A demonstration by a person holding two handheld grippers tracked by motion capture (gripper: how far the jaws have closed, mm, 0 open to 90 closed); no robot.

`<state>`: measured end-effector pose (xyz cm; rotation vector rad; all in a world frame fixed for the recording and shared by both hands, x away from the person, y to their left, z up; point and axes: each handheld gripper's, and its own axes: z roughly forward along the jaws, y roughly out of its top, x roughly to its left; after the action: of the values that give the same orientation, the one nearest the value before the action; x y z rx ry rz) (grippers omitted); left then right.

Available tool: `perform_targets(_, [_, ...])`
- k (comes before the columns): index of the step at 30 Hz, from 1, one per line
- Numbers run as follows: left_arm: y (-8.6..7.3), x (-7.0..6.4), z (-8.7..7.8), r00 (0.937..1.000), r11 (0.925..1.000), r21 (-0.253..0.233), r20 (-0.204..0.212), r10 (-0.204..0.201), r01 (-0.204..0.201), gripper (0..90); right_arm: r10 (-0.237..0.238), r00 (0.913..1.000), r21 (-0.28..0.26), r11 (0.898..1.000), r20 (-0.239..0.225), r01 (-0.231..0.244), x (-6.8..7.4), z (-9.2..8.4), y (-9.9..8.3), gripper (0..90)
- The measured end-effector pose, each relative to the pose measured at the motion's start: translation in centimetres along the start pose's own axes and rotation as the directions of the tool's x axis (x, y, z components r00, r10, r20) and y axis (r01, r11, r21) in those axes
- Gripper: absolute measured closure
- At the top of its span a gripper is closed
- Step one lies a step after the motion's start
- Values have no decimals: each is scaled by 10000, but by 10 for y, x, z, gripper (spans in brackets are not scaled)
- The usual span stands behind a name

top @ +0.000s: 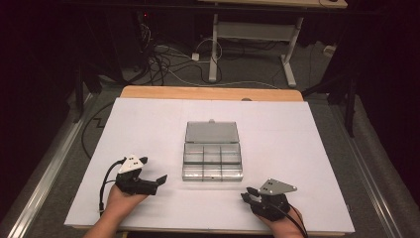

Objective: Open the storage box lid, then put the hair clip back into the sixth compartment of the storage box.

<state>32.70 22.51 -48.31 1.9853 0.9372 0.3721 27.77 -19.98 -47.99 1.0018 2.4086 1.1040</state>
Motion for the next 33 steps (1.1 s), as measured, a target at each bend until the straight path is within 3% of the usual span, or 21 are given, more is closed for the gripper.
perform_targets(9, [0,2,-1,9996,9996,-145,173,-231,234,0,-50,9995,116,9999,307,46,2,1,0,796])
perform_targets(27, [0,2,0,9996,9999,-72,249,-115,117,0,-260,9987,153,9996,444,254,4,2,0,805])
perform_targets(33, [0,4,-1,9989,9995,-159,397,-258,264,0,-176,9992,148,9997,346,171,2,2,0,805])
